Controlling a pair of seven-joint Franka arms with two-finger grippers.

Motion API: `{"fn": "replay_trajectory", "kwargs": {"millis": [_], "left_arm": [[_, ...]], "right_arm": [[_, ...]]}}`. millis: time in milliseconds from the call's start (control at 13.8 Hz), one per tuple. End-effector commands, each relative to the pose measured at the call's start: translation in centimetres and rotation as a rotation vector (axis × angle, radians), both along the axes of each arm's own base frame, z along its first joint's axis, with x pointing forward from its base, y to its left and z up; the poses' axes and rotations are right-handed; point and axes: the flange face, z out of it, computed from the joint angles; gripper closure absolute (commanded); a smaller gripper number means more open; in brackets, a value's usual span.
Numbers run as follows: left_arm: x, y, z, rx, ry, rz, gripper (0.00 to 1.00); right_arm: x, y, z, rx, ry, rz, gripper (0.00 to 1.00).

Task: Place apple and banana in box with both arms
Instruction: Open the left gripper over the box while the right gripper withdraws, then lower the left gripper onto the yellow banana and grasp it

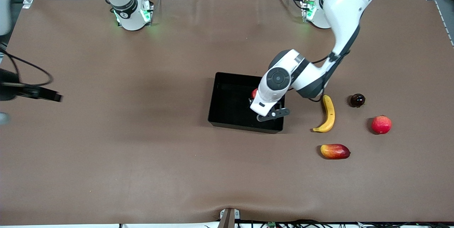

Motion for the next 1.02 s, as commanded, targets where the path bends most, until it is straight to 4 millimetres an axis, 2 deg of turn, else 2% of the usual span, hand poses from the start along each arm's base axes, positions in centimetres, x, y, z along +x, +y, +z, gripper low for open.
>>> {"fn": "replay_trajectory", "kwargs": {"millis": [0,73,218,291,436,508,581,726,944], "left_arm": [[2.3,4.8,6.5,0.044,-0.046,-0.008,0.0],[3.2,7.3,7.6,0.046,-0.05,-0.019,0.0],[4.6,12.3,8.2,0.062,-0.021,-0.095,0.0],[5.2,14.7,7.7,0.067,-0.002,-0.147,0.0],[5.9,18.8,6.3,0.075,0.027,-0.21,0.0],[6.3,21.2,5.4,0.105,0.034,-0.259,0.0],[6.4,23.0,4.1,0.125,0.05,-0.295,0.03],[5.8,26.1,0.3,0.138,0.056,-0.343,0.13],[4.6,27.5,-5.8,0.108,0.073,-0.368,0.24]], "right_arm": [[-6.2,-0.3,-0.3,-0.008,-0.017,0.022,0.0],[-7.9,-0.2,-0.7,-0.025,-0.012,0.031,0.0],[-8.7,0.3,0.3,-0.027,-0.022,0.043,0.0],[-8.4,0.3,2.2,-0.033,-0.057,0.044,0.0],[-8.4,0.7,8.2,-0.05,-0.141,0.054,0.0],[-8.7,1.1,9.8,-0.051,-0.149,0.059,0.0],[-8.8,1.0,10.6,-0.049,-0.165,0.059,0.0],[-8.9,1.1,10.3,-0.044,-0.154,0.061,0.0],[-8.9,0.8,10.0,-0.048,-0.142,0.057,0.0]]}}
